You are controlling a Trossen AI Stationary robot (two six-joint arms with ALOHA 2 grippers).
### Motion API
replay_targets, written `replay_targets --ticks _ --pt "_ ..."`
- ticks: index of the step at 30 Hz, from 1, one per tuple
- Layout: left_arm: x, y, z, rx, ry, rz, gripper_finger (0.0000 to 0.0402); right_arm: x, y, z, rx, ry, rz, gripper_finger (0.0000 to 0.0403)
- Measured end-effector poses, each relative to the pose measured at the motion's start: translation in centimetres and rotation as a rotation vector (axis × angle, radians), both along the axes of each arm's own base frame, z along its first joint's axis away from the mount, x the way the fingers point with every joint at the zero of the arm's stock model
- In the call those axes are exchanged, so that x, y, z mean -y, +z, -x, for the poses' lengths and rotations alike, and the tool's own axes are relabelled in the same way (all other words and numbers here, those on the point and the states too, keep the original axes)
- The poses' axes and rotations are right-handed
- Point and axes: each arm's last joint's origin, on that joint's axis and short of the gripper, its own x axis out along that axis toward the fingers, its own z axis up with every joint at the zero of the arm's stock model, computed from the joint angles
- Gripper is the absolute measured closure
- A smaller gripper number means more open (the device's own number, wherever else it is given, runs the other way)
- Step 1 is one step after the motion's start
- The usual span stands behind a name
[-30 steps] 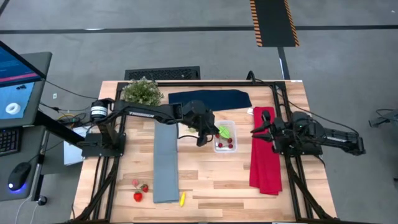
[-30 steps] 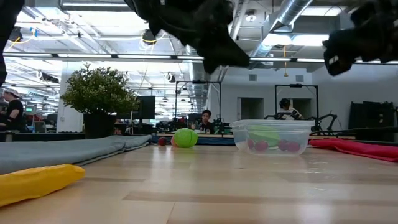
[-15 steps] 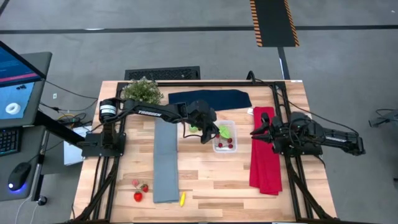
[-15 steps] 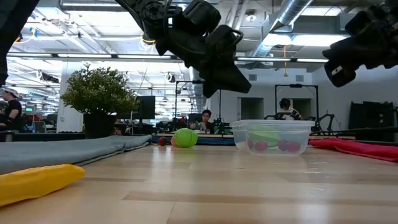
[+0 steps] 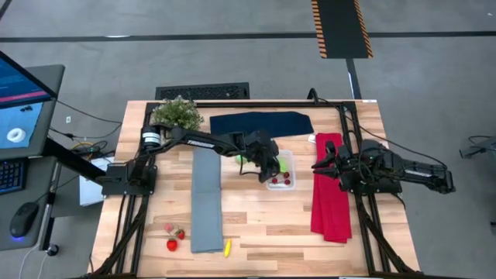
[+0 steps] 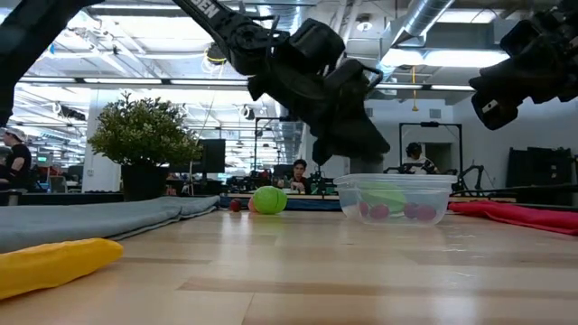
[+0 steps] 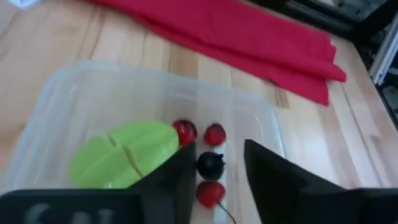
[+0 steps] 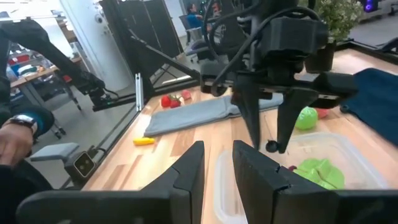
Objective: Pick and placing Produce into tupperware
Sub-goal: Put the blueberry into the transparent bin, then put the yellow corn into the transparent bin
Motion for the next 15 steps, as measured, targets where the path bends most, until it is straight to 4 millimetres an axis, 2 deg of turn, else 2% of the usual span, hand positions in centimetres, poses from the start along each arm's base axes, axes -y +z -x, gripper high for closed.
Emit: replay_targets --ticks 4,8,13,15 --pt "0.1 1.1 -0.4 0.044 -0.006 -0.017 0.0213 0.0 -0.1 0.0 -0.007 0.001 -0.001 0.0296" --pt "-0.2 1.2 -0.3 0.041 -0.020 0.011 0.0164 0.0 -0.1 0.0 -0.006 0.001 -0.001 0.0296" --pt "-0.2 1.3 -0.3 0.051 -0.053 0.014 0.0140 0.0 -0.1 0.0 -0.007 0.001 -0.002 0.0296" --pt "-0.2 1.7 0.0 0.075 -0.150 0.046 0.0139 0.0 -0.1 0.0 -0.007 0.001 -0.002 0.0296"
